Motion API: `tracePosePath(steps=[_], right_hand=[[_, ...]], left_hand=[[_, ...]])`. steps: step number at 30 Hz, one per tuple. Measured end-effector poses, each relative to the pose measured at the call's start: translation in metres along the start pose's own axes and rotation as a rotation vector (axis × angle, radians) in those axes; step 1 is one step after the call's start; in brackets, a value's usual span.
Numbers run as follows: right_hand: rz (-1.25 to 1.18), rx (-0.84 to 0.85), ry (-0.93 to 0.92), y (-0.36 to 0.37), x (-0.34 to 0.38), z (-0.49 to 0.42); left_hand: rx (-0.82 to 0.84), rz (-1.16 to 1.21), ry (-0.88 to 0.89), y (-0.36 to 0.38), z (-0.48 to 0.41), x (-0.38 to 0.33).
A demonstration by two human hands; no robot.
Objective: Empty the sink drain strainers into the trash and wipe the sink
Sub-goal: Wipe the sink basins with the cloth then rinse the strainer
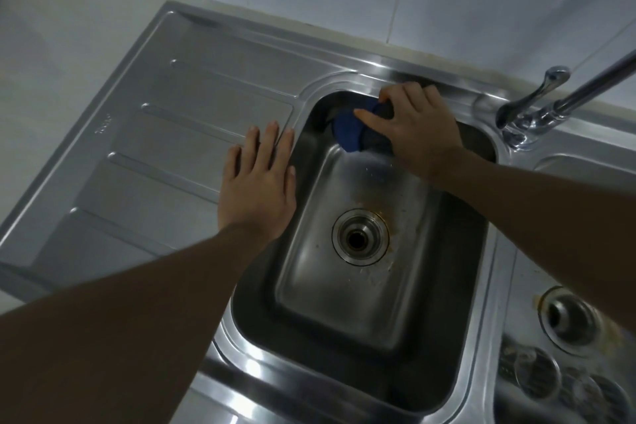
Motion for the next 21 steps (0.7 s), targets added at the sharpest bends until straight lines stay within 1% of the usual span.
tracePosePath(steps=[2, 3, 4, 6, 8, 9, 10, 11, 13, 15, 16, 18, 21], right_hand=[[-0.007, 0.077, 0.007, 0.020, -0.001, 0.014], [-0.085, 0.066, 0.045, 0.027, -0.002, 0.025], [-0.199, 0.038, 0.109, 0.033, -0.005, 0.035], [-0.426, -0.007, 0.300, 0.047, -0.013, 0.052], [-0.609, -0.082, 0.466, 0.058, -0.014, 0.057], [-0.666, -0.094, 0.518, 0.065, -0.011, 0.055], [-0.688, -0.054, 0.529, 0.074, -0.004, 0.050], [-0.662, 0.042, 0.507, 0.086, 0.007, 0.044], [-0.621, 0.301, 0.454, 0.121, 0.036, 0.036], [-0.712, 0.491, 0.474, 0.151, 0.061, 0.031], [-0.758, 0.530, 0.490, 0.159, 0.073, 0.027], [-0.764, 0.526, 0.442, 0.157, 0.101, 0.017], [-0.636, 0.396, 0.186, 0.132, 0.144, 0.024]], left_hand=[[0.005, 0.011, 0.001, 0.001, -0.001, -0.001], [0.007, 0.018, -0.001, 0.001, -0.001, -0.001], [0.006, 0.022, -0.003, 0.001, -0.001, -0.001], [0.006, 0.022, -0.001, 0.002, -0.002, -0.003], [0.004, 0.022, -0.001, 0.002, -0.002, -0.002], [0.004, 0.023, -0.003, 0.003, -0.002, 0.000], [0.005, 0.025, -0.005, 0.003, -0.002, 0.001], [0.006, 0.025, -0.007, 0.003, -0.002, 0.002], [0.002, 0.017, -0.008, 0.003, 0.000, 0.001], [-0.006, 0.007, -0.013, 0.003, 0.000, 0.001], [-0.009, 0.003, -0.015, 0.003, -0.001, 0.001], [-0.017, -0.003, -0.014, 0.003, -0.002, 0.001], [-0.025, -0.016, -0.012, 0.003, -0.002, 0.000]])
Point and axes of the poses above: each hand's wrist, its own z-axis away from the middle knuckle, its own y-axis out of the palm, x = y × z, the point moved 9 cm from there along -z, towards the middle knuckle, and after that the axes turned 10 degrees about x, right-handed, at the moved point
